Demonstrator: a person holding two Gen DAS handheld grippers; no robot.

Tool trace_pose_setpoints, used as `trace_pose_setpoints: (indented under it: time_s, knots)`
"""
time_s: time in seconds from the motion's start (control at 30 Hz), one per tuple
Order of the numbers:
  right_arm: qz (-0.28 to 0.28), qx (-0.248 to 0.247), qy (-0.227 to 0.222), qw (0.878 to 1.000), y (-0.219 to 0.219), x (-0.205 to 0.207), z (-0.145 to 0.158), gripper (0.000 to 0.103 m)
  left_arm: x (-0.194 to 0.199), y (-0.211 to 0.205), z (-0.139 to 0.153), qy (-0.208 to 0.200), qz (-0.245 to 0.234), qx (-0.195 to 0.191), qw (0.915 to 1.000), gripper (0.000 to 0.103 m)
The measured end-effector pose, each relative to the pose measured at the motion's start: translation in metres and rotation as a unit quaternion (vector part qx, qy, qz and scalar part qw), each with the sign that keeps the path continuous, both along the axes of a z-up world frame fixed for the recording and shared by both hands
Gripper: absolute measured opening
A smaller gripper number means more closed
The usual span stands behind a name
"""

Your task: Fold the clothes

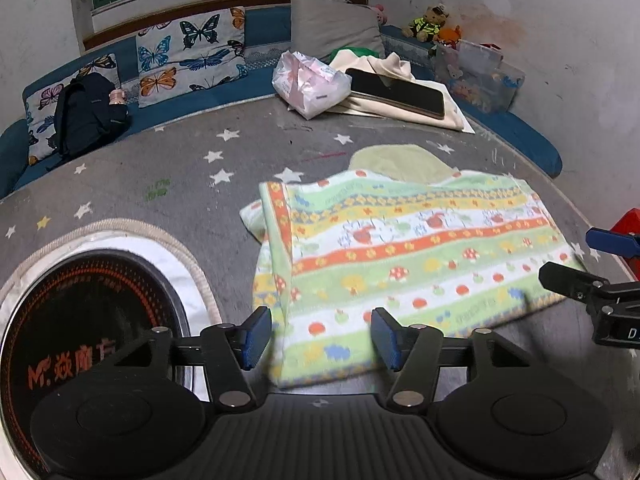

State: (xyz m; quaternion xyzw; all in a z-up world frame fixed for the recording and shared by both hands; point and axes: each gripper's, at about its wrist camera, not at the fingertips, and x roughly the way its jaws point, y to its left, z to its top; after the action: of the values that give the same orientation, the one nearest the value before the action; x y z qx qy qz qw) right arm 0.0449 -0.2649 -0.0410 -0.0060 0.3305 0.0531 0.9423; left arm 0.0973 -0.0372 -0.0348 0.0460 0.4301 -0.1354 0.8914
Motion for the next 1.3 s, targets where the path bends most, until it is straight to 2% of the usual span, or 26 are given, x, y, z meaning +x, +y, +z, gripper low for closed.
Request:
trace_pose_setpoints:
  time_s: [0.13, 0.27, 0.5, 0.83, 1.3]
  knots:
    - [-0.005, -0.002, -0.001, 1.0, 0.007, -0.011, -0.002, 0.103, -0.014, -0.001, -0.003, 0.0, -0.004, -0.002, 1.0, 0.07]
    - [-0.015, -0.003, -0.002, 1.0, 0.012, -0.02, -0.004, 0.103, -0.024, -0.001, -0.005, 0.0, -0.007, -0.003, 1.0, 0.073]
    - [-0.042, -0.004, -0.015, 0.999, 0.019, -0.037, -0.007, 0.103, -0.043, 0.0, -0.005, -0.009, -0.008, -0.002, 0.9999, 0.087]
    - [-0.036, 0.004, -0.007, 0.999, 0.028, -0.05, -0.013, 0.103, -0.066, 0.001, -0.005, -0.019, -0.013, -0.005, 0.9997, 0.1]
    - [-0.026, 0.013, 0.005, 1.0, 0.044, -0.068, -0.02, 0.103, -0.092, 0.006, -0.004, -0.035, -0.009, -0.012, 0.9993, 0.103]
